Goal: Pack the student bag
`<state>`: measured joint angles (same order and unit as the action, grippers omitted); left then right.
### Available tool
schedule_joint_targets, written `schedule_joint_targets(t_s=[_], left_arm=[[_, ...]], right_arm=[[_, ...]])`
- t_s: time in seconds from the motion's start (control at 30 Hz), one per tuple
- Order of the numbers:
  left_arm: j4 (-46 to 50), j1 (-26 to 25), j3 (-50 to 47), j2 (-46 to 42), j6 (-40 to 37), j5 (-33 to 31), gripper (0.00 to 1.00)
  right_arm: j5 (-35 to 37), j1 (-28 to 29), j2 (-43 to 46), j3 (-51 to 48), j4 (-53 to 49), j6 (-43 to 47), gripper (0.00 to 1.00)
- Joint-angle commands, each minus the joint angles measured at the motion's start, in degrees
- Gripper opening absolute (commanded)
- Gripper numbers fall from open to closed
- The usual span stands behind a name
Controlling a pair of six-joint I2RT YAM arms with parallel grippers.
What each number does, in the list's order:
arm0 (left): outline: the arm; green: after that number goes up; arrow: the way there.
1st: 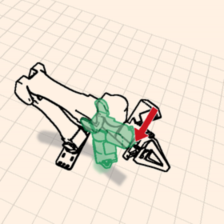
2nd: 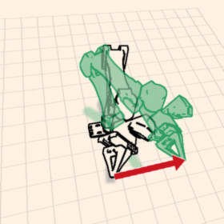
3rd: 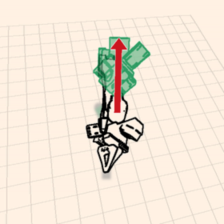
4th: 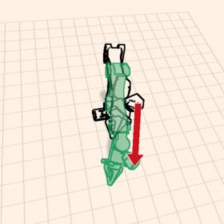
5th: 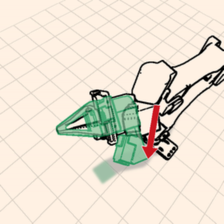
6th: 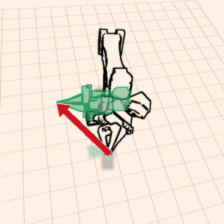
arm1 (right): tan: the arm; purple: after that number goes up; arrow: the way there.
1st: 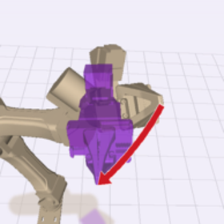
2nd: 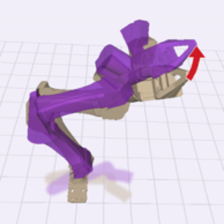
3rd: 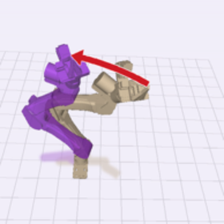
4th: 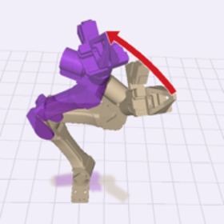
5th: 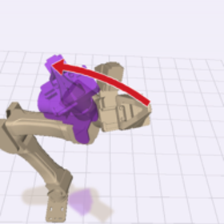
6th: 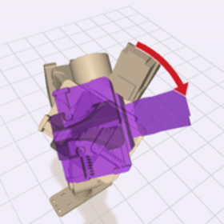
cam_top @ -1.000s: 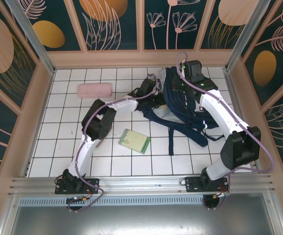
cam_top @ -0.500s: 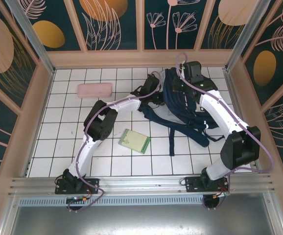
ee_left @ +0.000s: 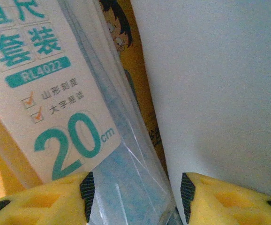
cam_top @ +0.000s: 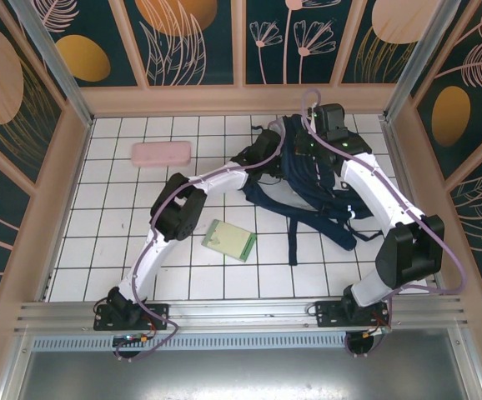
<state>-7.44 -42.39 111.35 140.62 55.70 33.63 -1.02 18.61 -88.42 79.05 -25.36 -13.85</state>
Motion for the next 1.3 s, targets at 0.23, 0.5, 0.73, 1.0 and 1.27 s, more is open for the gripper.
schedule_joint_targets(t_s=[0.23,0.5,0.73,1.0,1.27], left_arm=[[4.97,1.08,-6.83,-9.73,-4.57,-5.27,0.59],[13.5,1.41,-2.05,-2.54,-4.2,-8.19,0.57],[1.72,0.2,0.15,0.31,2.51,-0.3,0.48],[-0.63,-2.59,10.85,6.33,6.74,4.18,0.42],[6.12,-2.46,9.09,4.21,2.66,-0.3,0.62]], right_arm=[[0.53,-2.0,3.43,-1.03,1.85,-0.56,0.0],[0.04,-1.98,3.7,-0.92,1.88,-0.79,0.0],[-0.7,-1.99,3.65,-1.46,2.23,-1.27,0.0],[-0.39,-1.91,3.45,-1.77,2.25,-1.37,0.0],[0.26,-2.0,3.23,-1.97,2.34,-1.12,0.0]])
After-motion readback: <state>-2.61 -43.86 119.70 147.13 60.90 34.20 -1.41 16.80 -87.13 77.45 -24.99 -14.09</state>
